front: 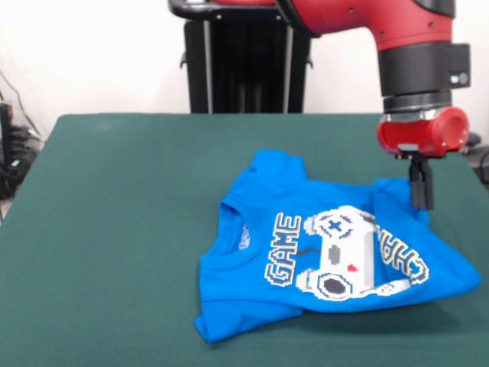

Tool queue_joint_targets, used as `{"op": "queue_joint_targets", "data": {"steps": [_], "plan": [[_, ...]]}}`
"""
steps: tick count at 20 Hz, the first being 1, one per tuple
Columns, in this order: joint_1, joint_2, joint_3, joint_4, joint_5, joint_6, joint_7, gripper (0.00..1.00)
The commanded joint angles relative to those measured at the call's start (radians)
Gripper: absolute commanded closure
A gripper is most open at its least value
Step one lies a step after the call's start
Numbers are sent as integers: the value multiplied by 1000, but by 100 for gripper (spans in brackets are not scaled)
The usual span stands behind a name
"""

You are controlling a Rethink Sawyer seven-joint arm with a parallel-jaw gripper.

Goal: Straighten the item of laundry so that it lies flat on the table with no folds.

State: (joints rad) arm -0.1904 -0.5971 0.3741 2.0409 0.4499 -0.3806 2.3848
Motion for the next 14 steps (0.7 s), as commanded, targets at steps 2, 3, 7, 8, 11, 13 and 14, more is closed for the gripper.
{"op": "queue_joint_targets", "data": {"steps": [2, 3, 7, 8, 11, 13, 14], "plan": [[45, 17, 68, 52, 113, 39, 348, 100], [48, 16, 82, 50, 117, 31, 364, 100], [75, 4, 90, 39, 147, 18, 392, 100], [80, -2, 80, 41, 152, 24, 387, 100], [98, -41, 15, 53, 177, 67, 335, 100], [87, -45, -28, 52, 157, 91, 280, 100], [67, -41, -42, 55, 130, 97, 253, 100]]}}
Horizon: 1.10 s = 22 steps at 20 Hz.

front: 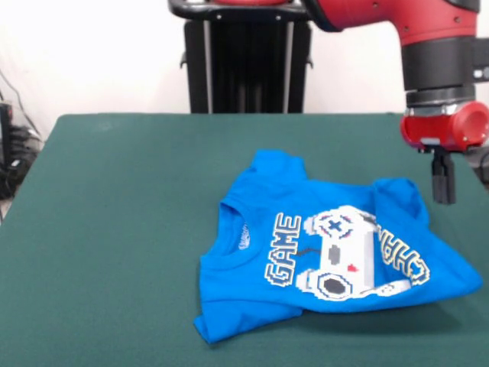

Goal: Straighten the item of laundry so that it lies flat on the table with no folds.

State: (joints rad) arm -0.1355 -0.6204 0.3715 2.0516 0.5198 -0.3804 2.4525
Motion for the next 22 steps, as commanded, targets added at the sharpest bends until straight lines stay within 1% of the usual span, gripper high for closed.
{"op": "queue_joint_targets", "data": {"steps": [1, 2, 5, 7, 10, 13, 14, 18, 22], "plan": [[11, -14, -63, 39, 51, 107, 151, 100], [-2, -17, -76, 43, 33, 120, 127, 100], [16, -44, -123, 53, 41, 157, 86, 100], [25, -63, -145, 64, 41, 178, 78, 100], [21, -61, -152, 62, 18, 186, 86, 100], [-27, 3, -131, 50, -51, 142, 98, 100], [-27, 19, -134, 42, -62, 133, 93, 100], [-64, 44, -129, 42, -129, 144, 69, 100], [-116, 84, -75, 58, -190, 128, 119, 100]]}}
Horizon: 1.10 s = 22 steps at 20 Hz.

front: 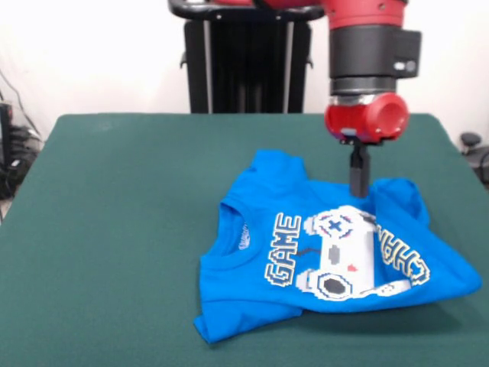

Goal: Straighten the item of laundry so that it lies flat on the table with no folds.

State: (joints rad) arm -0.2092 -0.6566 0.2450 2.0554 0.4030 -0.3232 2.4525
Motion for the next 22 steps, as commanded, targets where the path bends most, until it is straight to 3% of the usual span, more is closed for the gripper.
{"op": "queue_joint_targets", "data": {"steps": [1, 13, 22], "plan": [[-44, 123, 55, 54, -80, 68, 127, 100], [-63, 222, 114, 50, -164, -59, 247, 100], [1, 280, 149, 39, -125, -154, 327, 100]]}}
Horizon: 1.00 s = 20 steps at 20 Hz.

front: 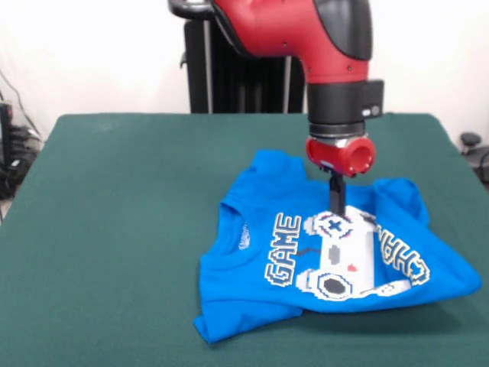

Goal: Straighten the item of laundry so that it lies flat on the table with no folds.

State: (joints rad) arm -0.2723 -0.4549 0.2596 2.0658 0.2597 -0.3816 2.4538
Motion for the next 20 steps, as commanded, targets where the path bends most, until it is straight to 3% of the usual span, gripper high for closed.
{"op": "queue_joint_targets", "data": {"steps": [1, 14, 20], "plan": [[74, 85, 136, 24, 26, -104, 330, 100], [192, 71, 151, -5, 156, -120, 381, 100], [234, 12, 136, 3, 224, -83, 374, 100]]}}
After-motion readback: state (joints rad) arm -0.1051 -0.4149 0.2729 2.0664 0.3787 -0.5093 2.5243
